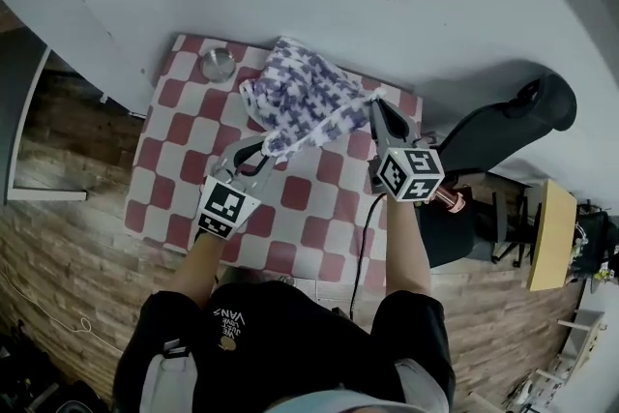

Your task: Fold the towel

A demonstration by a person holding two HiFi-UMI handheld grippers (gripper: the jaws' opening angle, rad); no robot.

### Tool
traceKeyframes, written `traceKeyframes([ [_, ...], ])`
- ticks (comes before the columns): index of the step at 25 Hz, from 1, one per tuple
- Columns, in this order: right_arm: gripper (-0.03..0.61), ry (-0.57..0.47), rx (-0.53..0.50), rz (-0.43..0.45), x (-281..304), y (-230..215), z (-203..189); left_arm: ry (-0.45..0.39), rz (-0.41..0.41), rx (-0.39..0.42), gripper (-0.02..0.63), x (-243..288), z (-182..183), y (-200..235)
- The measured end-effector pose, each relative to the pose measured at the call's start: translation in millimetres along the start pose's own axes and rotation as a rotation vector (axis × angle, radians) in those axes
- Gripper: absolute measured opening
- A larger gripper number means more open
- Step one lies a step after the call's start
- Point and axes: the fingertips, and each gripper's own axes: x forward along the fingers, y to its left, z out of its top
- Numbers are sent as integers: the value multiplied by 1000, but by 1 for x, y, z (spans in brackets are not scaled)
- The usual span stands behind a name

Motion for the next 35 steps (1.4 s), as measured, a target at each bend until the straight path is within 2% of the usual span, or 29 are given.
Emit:
traceKeyframes([
  [7,18,-95,33,-15,-123,-6,6,-14,-14,197,52,-40,46,-70],
  [14,18,-63,59,7,-242,16,-43,28,-55,258,52,-99,41,-158],
  [21,18,-9,99,13,-327,43,-103,93,-108,238,51,-146,1,-230],
  [28,18,53,137,4,-394,56,-150,167,-212,137,48,-184,-34,-300],
  [35,18,99,203,8,-434,74,-180,260,-309,68,46,-214,-53,-334],
])
